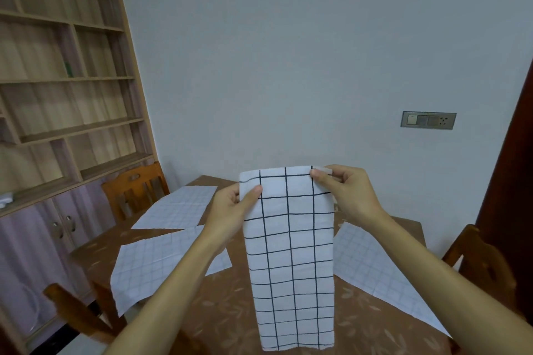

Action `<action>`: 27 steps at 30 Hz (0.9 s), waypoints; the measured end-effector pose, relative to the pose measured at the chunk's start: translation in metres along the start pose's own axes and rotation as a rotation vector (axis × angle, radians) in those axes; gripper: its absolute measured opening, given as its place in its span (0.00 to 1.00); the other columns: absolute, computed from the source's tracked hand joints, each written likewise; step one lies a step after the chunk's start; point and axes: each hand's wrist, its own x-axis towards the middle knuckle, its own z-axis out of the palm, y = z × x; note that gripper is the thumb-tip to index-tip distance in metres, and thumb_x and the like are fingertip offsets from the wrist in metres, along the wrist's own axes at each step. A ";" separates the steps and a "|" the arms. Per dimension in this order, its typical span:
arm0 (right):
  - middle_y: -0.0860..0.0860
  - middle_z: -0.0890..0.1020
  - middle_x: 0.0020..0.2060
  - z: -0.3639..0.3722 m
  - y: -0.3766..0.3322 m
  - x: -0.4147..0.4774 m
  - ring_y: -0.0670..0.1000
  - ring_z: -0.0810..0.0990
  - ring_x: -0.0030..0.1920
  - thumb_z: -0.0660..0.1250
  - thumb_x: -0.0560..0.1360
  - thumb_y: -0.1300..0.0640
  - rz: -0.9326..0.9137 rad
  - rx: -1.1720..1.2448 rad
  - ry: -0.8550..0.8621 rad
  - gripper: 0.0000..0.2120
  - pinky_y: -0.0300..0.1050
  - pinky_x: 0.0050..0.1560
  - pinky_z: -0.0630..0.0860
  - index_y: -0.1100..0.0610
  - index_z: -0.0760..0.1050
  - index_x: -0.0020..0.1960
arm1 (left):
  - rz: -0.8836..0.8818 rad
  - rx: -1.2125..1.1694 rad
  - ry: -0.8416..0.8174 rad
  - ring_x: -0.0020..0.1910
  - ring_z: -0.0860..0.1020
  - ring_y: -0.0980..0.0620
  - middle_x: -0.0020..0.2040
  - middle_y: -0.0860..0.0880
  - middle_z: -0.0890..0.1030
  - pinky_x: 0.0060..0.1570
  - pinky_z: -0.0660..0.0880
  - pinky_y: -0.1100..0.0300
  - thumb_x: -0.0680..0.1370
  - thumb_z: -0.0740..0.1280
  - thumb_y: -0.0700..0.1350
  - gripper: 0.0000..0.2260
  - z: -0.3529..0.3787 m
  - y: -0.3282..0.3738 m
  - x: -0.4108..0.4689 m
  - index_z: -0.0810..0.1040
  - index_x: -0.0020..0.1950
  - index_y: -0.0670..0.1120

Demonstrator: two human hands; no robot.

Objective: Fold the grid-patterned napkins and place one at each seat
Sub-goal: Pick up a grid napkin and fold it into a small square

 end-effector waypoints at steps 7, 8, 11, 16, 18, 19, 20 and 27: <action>0.51 0.88 0.44 -0.004 -0.007 0.009 0.47 0.87 0.45 0.72 0.76 0.56 -0.055 0.030 0.012 0.07 0.36 0.45 0.80 0.59 0.85 0.50 | 0.065 0.000 0.064 0.45 0.87 0.52 0.46 0.51 0.88 0.44 0.83 0.56 0.81 0.67 0.46 0.05 -0.005 0.010 0.005 0.84 0.50 0.50; 0.50 0.88 0.46 -0.005 -0.006 0.010 0.47 0.87 0.47 0.72 0.76 0.57 -0.050 0.035 -0.029 0.08 0.37 0.47 0.80 0.58 0.84 0.53 | 0.062 -0.018 0.082 0.44 0.87 0.52 0.45 0.52 0.88 0.42 0.83 0.57 0.81 0.67 0.45 0.05 -0.006 0.011 0.005 0.83 0.50 0.50; 0.49 0.87 0.54 -0.008 -0.001 0.011 0.49 0.86 0.54 0.74 0.74 0.57 0.053 0.052 -0.282 0.17 0.44 0.54 0.81 0.54 0.79 0.63 | 0.069 -0.039 0.110 0.44 0.87 0.52 0.44 0.52 0.88 0.41 0.84 0.57 0.81 0.67 0.45 0.05 -0.007 0.015 0.006 0.83 0.49 0.50; 0.52 0.87 0.40 -0.001 0.015 0.011 0.46 0.85 0.37 0.73 0.76 0.55 0.050 -0.051 -0.280 0.08 0.33 0.33 0.76 0.60 0.84 0.49 | 0.122 0.020 0.093 0.47 0.86 0.53 0.47 0.53 0.88 0.43 0.84 0.57 0.81 0.66 0.46 0.05 -0.008 0.019 0.010 0.83 0.52 0.52; 0.59 0.84 0.37 0.000 0.021 0.015 0.50 0.81 0.36 0.73 0.76 0.54 0.015 -0.037 -0.230 0.10 0.34 0.33 0.75 0.62 0.84 0.44 | 0.156 0.065 0.038 0.50 0.86 0.54 0.51 0.52 0.87 0.45 0.82 0.61 0.80 0.67 0.45 0.07 -0.012 0.018 0.011 0.82 0.56 0.50; 0.60 0.83 0.37 0.000 0.021 0.015 0.51 0.80 0.37 0.73 0.76 0.54 0.001 -0.027 -0.220 0.10 0.37 0.35 0.75 0.61 0.84 0.43 | 0.165 0.089 0.006 0.51 0.86 0.55 0.52 0.52 0.87 0.46 0.82 0.63 0.80 0.67 0.44 0.08 -0.013 0.016 0.012 0.82 0.58 0.49; 0.59 0.84 0.38 -0.001 0.023 0.017 0.52 0.80 0.38 0.73 0.76 0.54 -0.007 -0.016 -0.214 0.09 0.41 0.38 0.76 0.60 0.84 0.43 | 0.166 0.113 -0.014 0.52 0.85 0.55 0.53 0.53 0.87 0.46 0.81 0.64 0.80 0.67 0.42 0.10 -0.015 0.014 0.012 0.81 0.60 0.48; 0.51 0.88 0.46 -0.012 0.022 0.026 0.48 0.87 0.48 0.68 0.79 0.56 0.011 0.028 -0.209 0.09 0.38 0.46 0.80 0.58 0.85 0.53 | 0.192 0.288 -0.056 0.38 0.84 0.39 0.42 0.35 0.85 0.44 0.83 0.43 0.77 0.68 0.48 0.16 -0.028 0.014 0.019 0.81 0.57 0.37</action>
